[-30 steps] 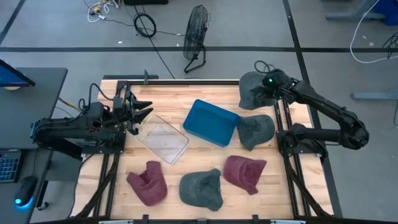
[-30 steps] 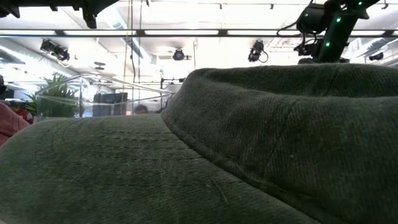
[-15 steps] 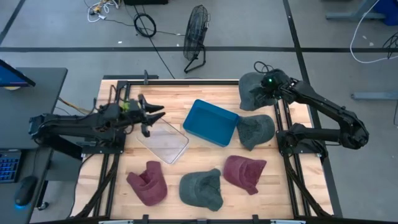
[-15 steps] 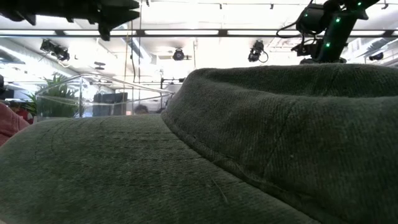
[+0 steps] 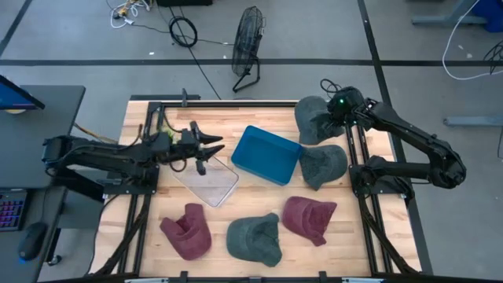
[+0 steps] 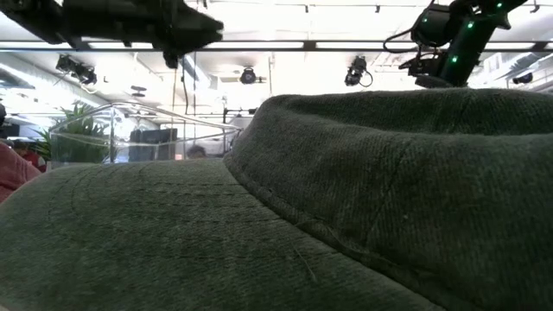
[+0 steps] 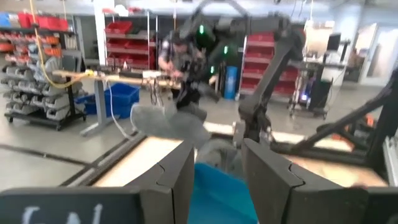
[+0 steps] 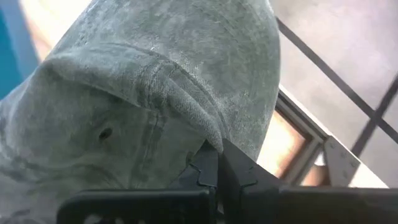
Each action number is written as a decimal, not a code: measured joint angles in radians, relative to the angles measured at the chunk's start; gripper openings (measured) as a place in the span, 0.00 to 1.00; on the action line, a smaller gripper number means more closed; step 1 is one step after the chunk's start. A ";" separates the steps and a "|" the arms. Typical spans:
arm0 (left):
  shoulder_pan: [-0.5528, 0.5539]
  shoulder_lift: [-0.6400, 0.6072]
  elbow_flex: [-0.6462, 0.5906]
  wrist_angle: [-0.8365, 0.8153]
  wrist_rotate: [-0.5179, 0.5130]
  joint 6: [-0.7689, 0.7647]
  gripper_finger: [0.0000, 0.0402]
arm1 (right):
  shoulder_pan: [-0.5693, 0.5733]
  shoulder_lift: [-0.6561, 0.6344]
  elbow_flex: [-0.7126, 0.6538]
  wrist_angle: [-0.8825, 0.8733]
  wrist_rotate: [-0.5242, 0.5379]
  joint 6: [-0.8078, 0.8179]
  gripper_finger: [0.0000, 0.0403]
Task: Pick & Place hat
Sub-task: Put the top gray cap into the transparent bin
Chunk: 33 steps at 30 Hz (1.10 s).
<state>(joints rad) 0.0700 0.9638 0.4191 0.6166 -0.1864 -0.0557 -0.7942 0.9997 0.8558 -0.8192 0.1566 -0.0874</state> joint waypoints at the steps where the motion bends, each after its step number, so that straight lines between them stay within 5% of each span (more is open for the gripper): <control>1: 0.000 0.010 0.000 -0.003 0.000 0.000 0.34 | 0.000 0.000 0.000 0.003 0.000 0.000 0.00; 10: 0.000 0.005 0.000 0.039 0.000 -0.003 0.34 | 0.000 0.000 0.000 0.033 0.050 -0.005 0.00; 18: 0.000 -0.120 0.001 0.049 0.000 0.000 0.34 | -0.001 -0.017 0.092 0.053 0.070 -0.019 0.00; 23: 0.000 -0.160 0.001 0.038 0.000 -0.009 0.34 | -0.001 -0.007 0.135 0.025 -0.038 0.003 0.00; 30: 0.000 -0.161 0.001 0.037 0.000 -0.011 0.34 | -0.001 -0.005 0.135 -0.055 0.131 0.056 0.00; 33: 0.000 -0.161 0.001 0.040 0.000 -0.012 0.34 | -0.001 -0.005 0.135 -0.058 0.081 0.077 0.00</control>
<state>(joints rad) 0.0700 0.8032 0.4198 0.6566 -0.1867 -0.0673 -0.7956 0.9943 0.9909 -0.8768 0.2376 -0.0105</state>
